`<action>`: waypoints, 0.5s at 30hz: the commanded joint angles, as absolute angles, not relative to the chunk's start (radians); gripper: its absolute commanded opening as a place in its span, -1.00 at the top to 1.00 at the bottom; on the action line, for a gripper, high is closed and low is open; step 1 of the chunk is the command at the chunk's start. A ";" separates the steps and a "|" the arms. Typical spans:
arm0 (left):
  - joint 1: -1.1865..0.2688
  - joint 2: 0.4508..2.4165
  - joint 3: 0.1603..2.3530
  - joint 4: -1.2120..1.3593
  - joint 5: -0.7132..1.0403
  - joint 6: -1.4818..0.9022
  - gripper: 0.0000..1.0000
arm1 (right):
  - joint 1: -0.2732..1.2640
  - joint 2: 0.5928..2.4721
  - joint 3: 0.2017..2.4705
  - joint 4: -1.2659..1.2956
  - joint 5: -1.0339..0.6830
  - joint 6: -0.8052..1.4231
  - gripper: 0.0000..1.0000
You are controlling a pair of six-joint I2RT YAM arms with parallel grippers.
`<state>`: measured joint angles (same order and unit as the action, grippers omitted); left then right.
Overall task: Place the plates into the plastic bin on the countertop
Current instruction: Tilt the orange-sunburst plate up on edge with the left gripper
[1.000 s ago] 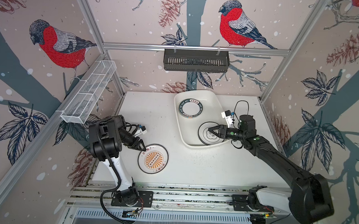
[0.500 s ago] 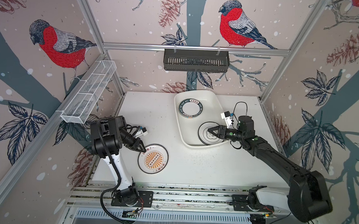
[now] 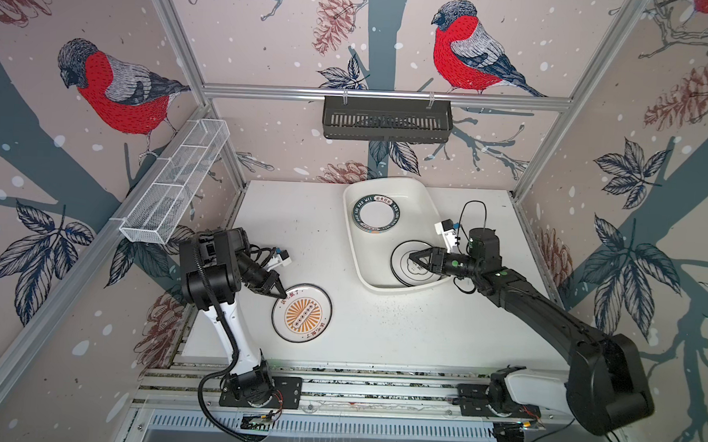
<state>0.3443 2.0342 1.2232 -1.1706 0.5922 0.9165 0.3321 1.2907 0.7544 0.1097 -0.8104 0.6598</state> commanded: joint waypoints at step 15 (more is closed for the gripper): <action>0.347 2.057 1.210 -1.216 0.660 0.954 0.68 | 0.331 1.306 0.766 0.140 -0.819 0.667 0.20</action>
